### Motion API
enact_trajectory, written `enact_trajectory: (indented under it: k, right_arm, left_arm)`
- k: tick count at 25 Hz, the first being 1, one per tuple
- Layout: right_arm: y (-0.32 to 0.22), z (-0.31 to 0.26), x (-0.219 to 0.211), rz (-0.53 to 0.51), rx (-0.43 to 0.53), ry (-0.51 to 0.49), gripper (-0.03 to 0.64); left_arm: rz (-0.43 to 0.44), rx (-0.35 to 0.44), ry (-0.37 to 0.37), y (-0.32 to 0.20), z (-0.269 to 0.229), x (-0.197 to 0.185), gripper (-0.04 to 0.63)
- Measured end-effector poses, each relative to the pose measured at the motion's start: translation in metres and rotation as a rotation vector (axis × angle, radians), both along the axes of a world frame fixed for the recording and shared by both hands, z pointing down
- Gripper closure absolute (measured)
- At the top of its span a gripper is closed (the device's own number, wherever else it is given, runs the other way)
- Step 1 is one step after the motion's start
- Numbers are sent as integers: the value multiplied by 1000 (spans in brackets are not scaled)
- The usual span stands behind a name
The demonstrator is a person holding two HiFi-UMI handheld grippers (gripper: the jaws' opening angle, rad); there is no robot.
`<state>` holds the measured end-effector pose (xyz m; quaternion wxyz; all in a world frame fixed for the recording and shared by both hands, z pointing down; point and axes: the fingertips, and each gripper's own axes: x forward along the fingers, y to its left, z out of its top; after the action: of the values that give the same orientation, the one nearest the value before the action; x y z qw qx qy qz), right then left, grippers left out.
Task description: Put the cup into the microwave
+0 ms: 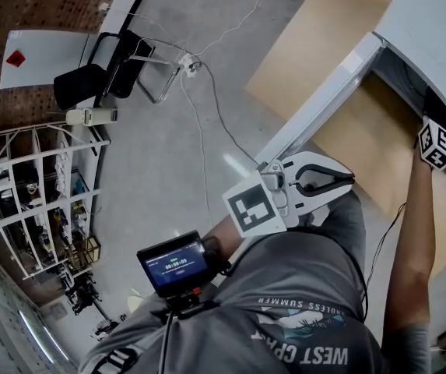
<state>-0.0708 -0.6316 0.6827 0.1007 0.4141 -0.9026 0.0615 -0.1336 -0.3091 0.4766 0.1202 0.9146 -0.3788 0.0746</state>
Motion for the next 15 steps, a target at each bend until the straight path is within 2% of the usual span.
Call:
enact_trajectory:
  k: [6,15]
  right_arm:
    - [27,6,12,42,-39,15,514]
    - [96,-19,39,98,-60,0,515]
  left_arm:
    - [17,34,10,13,-8,-8,568]
    - [56,86,29,50,-24,-11,568]
